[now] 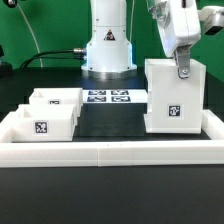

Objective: Assemble drawer

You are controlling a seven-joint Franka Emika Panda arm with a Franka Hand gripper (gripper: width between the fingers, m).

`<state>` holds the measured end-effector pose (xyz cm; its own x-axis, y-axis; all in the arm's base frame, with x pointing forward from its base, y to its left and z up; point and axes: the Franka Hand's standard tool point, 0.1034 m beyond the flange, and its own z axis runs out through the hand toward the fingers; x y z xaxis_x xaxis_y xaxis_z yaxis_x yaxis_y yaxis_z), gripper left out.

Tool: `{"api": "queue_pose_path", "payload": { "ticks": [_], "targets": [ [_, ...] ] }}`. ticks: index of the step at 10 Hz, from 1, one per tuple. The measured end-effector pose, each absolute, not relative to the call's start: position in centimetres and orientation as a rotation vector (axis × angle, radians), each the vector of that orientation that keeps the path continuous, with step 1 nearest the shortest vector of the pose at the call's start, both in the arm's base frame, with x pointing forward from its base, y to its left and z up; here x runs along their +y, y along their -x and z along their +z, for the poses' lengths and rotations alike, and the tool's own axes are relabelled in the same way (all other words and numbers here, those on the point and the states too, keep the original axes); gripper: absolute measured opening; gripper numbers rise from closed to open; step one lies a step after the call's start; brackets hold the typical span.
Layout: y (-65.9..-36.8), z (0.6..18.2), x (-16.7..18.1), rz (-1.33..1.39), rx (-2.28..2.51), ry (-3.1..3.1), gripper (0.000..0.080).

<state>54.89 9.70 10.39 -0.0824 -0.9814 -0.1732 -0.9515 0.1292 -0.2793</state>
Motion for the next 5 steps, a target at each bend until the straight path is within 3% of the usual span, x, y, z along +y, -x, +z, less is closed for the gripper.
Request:
{"api": "queue_pose_path", "payload": {
  "ticks": [2, 5],
  "targets": [
    [-55.7, 10.1, 10.1, -0.132, 2.077, 1.901, 0.0058],
    [-59.7, 10.4, 10.3, -0.144, 2.06, 1.876, 0.0061]
  ]
}}
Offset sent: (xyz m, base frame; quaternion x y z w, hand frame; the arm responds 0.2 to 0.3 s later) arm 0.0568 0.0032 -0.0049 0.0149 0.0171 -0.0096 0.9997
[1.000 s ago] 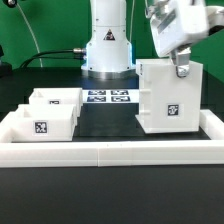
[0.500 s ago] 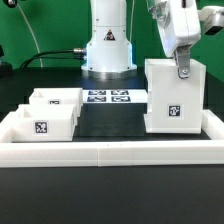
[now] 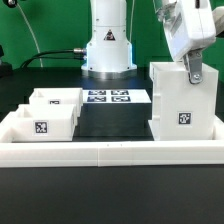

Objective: Assemble drawer

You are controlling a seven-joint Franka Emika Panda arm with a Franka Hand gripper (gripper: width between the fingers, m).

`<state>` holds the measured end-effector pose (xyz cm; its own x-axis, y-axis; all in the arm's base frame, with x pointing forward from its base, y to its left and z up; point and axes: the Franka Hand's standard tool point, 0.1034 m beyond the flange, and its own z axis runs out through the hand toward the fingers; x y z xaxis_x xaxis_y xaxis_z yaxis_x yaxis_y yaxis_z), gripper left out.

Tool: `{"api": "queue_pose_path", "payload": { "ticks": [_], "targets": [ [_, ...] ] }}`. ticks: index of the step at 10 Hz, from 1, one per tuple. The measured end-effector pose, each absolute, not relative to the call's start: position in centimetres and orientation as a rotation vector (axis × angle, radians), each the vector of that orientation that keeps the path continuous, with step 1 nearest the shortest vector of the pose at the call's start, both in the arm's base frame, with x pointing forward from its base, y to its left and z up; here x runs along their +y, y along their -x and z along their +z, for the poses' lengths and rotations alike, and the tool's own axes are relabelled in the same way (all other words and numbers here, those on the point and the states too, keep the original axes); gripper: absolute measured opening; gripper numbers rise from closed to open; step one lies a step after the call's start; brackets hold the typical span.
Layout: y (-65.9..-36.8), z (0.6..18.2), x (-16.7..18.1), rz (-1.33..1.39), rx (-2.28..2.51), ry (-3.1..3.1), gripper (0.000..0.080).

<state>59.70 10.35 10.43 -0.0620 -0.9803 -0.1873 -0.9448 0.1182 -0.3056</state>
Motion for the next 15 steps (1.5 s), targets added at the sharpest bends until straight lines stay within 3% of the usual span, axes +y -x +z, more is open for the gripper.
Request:
{"api": "queue_pose_path", "payload": {
  "ticks": [4, 8, 9, 10, 11, 12, 13, 15],
  "targets": [
    [-63.1, 10.4, 10.6, -0.124, 2.053, 1.872, 0.0061],
    [-63.9, 10.6, 10.8, -0.152, 2.023, 1.905, 0.0064],
    [-63.9, 10.6, 10.9, -0.15, 2.023, 1.906, 0.0151],
    [-63.9, 10.6, 10.9, -0.151, 2.022, 1.906, 0.0329],
    [-64.0, 10.7, 10.9, -0.158, 2.019, 1.903, 0.0329],
    [-64.2, 10.9, 10.8, -0.172, 2.016, 1.898, 0.0529],
    [-64.3, 11.0, 10.8, -0.178, 2.014, 1.895, 0.0612],
    [-64.4, 11.1, 10.8, -0.18, 2.013, 1.894, 0.0643]
  ]
}}
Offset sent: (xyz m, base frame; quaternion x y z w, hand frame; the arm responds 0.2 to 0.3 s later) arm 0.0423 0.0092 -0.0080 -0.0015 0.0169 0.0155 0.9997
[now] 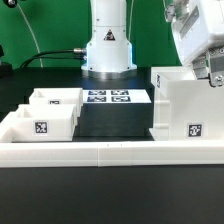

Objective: Assemble drawer

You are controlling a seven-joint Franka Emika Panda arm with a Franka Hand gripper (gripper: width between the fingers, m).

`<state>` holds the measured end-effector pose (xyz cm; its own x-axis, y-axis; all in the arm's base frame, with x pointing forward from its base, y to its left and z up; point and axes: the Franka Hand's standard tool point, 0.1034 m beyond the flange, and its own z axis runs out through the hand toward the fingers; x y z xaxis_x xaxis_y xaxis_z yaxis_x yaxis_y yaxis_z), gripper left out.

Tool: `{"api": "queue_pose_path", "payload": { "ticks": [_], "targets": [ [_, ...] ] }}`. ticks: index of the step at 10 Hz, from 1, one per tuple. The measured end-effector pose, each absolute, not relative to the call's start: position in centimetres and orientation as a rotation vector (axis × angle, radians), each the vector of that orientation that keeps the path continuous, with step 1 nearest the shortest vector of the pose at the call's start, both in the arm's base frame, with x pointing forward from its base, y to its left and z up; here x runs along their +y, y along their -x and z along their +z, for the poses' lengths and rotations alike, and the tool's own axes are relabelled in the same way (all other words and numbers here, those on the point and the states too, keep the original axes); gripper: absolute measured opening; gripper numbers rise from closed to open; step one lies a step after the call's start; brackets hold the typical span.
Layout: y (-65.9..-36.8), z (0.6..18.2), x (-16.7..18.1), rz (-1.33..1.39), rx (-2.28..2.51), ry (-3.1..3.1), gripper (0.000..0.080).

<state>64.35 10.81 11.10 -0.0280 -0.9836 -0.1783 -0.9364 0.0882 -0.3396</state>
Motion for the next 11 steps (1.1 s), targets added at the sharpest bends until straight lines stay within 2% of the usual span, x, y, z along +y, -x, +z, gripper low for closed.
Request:
{"api": "queue_pose_path", "payload": {
  "ticks": [2, 4, 5, 8, 11],
  "targets": [
    [-64.3, 11.2, 10.8, -0.182, 1.997, 1.913, 0.0648],
    [-62.9, 14.5, 9.6, -0.203, 1.782, 2.114, 0.0649],
    [-62.2, 15.4, 8.4, -0.226, 1.72, 2.152, 0.0649],
    [-62.1, 15.0, 8.5, -0.232, 1.677, 2.197, 0.0649],
    [-61.1, 14.0, 6.9, -0.243, 1.074, 2.697, 0.0649]
  ]
}}
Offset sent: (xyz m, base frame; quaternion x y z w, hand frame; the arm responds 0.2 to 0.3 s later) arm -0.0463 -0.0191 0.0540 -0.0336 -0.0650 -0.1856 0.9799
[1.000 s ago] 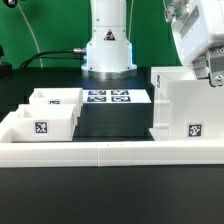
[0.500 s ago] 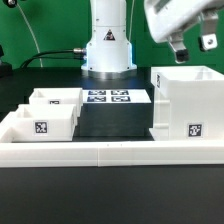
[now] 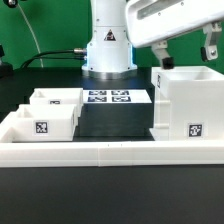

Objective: Assemble drawer

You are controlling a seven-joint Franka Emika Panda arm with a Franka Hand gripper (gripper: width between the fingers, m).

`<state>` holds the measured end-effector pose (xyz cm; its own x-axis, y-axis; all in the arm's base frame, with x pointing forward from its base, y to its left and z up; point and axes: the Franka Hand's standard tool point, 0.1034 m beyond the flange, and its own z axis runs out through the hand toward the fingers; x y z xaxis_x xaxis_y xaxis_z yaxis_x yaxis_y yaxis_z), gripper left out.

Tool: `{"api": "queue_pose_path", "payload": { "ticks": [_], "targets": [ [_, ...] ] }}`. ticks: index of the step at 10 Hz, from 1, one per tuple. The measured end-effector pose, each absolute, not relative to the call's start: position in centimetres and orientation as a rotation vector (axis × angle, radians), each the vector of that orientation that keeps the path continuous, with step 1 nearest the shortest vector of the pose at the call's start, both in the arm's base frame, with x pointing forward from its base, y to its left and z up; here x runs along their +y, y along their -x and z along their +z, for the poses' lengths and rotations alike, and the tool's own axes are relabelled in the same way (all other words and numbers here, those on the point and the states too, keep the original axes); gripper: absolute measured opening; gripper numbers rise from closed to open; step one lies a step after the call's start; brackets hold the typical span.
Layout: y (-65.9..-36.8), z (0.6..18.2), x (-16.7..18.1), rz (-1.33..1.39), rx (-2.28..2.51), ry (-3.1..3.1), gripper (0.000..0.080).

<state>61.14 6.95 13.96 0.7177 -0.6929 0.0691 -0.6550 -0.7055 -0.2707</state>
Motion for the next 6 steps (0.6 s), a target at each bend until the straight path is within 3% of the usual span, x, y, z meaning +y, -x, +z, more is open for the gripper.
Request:
{"api": "queue_pose_path", "payload": {
  "ticks": [4, 6],
  "targets": [
    [-60.2, 15.3, 2.1, -0.316, 0.517, 2.894, 0.0649],
    [-60.2, 15.2, 2.1, -0.332, 0.341, 2.936, 0.0649]
  ]
}}
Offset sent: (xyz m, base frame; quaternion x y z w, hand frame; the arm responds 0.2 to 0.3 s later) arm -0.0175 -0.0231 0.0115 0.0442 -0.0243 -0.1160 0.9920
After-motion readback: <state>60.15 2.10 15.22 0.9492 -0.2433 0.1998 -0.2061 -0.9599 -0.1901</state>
